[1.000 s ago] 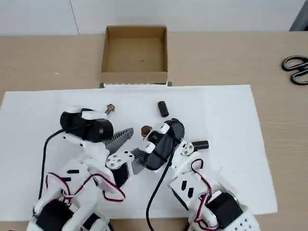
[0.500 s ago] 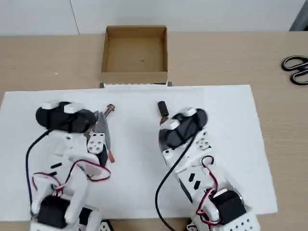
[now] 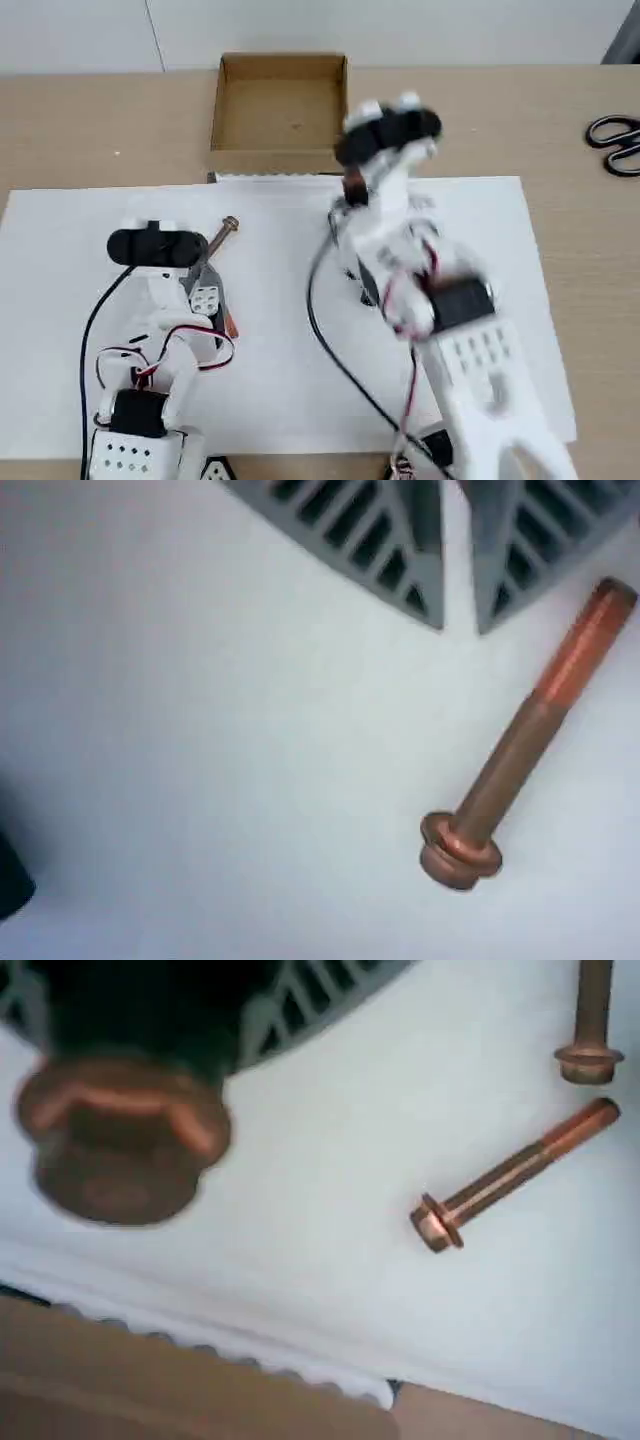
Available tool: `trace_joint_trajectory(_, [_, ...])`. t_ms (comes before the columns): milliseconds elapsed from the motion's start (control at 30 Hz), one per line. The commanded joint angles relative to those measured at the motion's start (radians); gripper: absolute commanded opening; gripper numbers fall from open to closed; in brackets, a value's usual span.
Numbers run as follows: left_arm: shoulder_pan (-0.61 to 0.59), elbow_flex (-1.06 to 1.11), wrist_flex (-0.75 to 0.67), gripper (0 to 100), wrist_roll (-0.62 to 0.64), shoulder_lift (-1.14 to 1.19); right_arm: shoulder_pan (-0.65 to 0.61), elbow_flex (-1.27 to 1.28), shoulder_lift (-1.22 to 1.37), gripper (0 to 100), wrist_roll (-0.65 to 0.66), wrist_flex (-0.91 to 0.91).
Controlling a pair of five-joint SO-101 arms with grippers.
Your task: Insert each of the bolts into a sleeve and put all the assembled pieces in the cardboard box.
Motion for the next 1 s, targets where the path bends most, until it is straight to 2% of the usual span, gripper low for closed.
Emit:
trace_joint_trajectory(0, [0.002,0.024,-0.031,1,-0.106,-0.009,0.012,-0.319,0.242,0.4,0.040,0.015])
trace_joint_trajectory(133, [-0.002,0.061,-0.031,1,-0.206,-0.009,0.012,-0.531,0.479,0.4,0.161,-0.005])
trace_joint_trajectory(533, [-0.003,0.120,-0.044,1,-0.204,-0.011,0.051,-1.045,1.061,0.4,0.354,-0.166])
trace_joint_trajectory(800, [-0.003,0.140,-0.084,1,-0.203,-0.011,0.067,-1.309,1.331,0.9,0.379,-0.280])
trace_joint_trajectory(867, [-0.003,0.140,-0.084,1,-0.203,-0.011,0.067,-1.352,1.382,3.6,0.379,-0.283])
trace_joint_trajectory(967, [-0.003,0.140,-0.084,1,-0.203,-0.011,0.067,-1.401,1.434,13.1,0.379,-0.271])
